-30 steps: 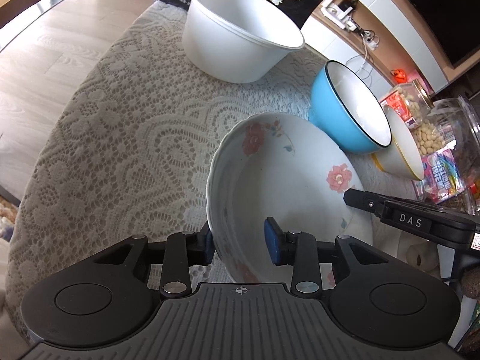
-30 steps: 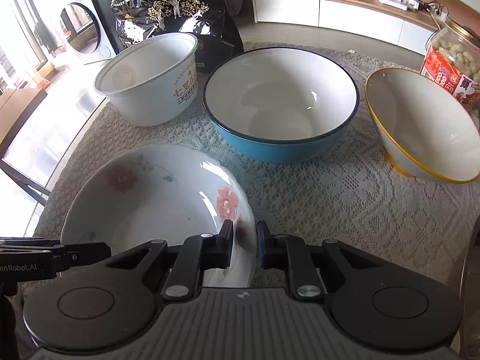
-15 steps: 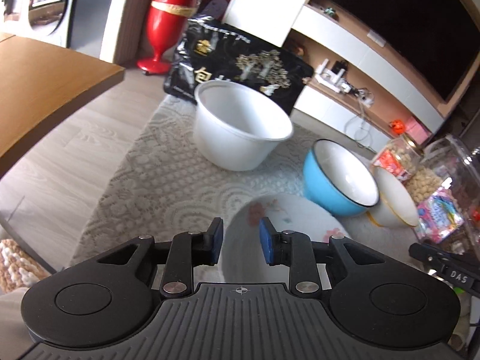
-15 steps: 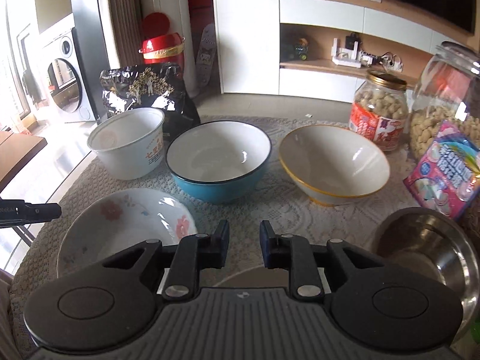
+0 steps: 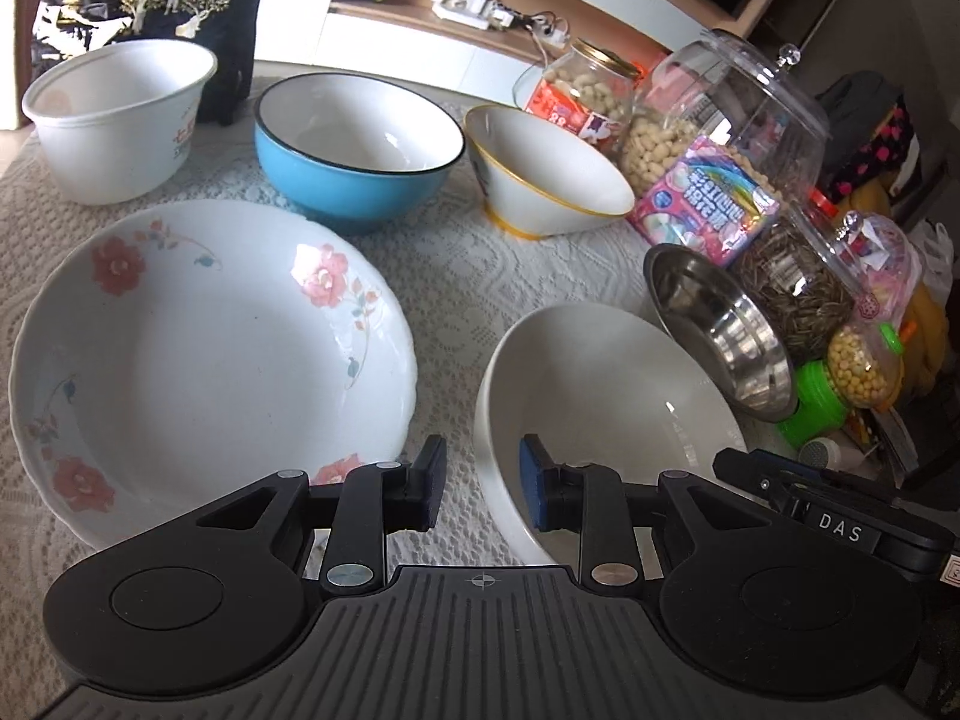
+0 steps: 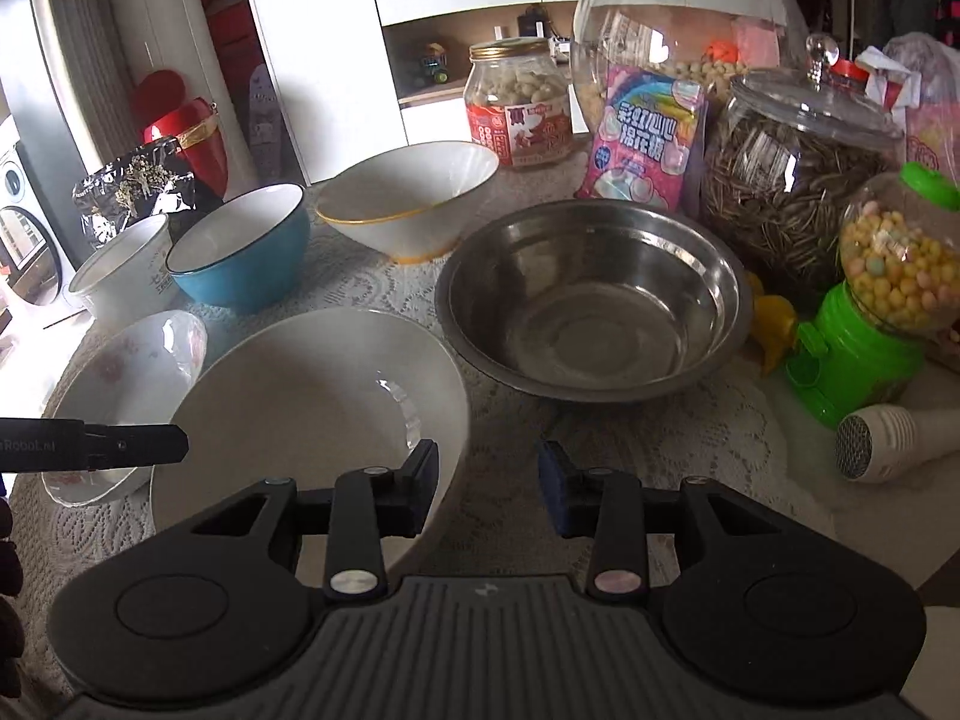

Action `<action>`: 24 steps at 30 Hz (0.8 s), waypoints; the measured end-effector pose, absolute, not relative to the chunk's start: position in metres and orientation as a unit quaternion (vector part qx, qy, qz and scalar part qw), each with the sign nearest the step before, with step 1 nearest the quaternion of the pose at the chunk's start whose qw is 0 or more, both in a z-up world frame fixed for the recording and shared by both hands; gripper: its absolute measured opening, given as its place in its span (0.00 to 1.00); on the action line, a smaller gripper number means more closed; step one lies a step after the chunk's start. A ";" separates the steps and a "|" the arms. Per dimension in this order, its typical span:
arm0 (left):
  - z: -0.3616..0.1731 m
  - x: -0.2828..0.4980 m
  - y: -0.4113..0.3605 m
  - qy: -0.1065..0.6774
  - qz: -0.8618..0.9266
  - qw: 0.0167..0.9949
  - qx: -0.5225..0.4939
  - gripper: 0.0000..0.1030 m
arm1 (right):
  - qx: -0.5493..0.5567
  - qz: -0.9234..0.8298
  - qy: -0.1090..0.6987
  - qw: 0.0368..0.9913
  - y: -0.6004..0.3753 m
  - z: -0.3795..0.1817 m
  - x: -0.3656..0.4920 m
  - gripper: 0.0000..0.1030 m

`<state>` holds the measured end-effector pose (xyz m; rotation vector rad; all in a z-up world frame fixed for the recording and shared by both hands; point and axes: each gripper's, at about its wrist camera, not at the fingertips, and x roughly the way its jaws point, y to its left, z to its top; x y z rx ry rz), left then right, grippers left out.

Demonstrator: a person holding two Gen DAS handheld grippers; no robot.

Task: Organize plates and bowls
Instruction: 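Grasp the rim of the large white bowl with the left gripper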

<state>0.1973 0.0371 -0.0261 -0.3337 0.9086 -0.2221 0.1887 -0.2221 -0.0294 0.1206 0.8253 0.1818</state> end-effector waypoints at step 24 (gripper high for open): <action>-0.042 0.195 0.006 0.490 -0.101 0.858 -0.112 0.28 | 0.091 0.143 0.460 0.872 -0.208 -0.055 0.200 0.26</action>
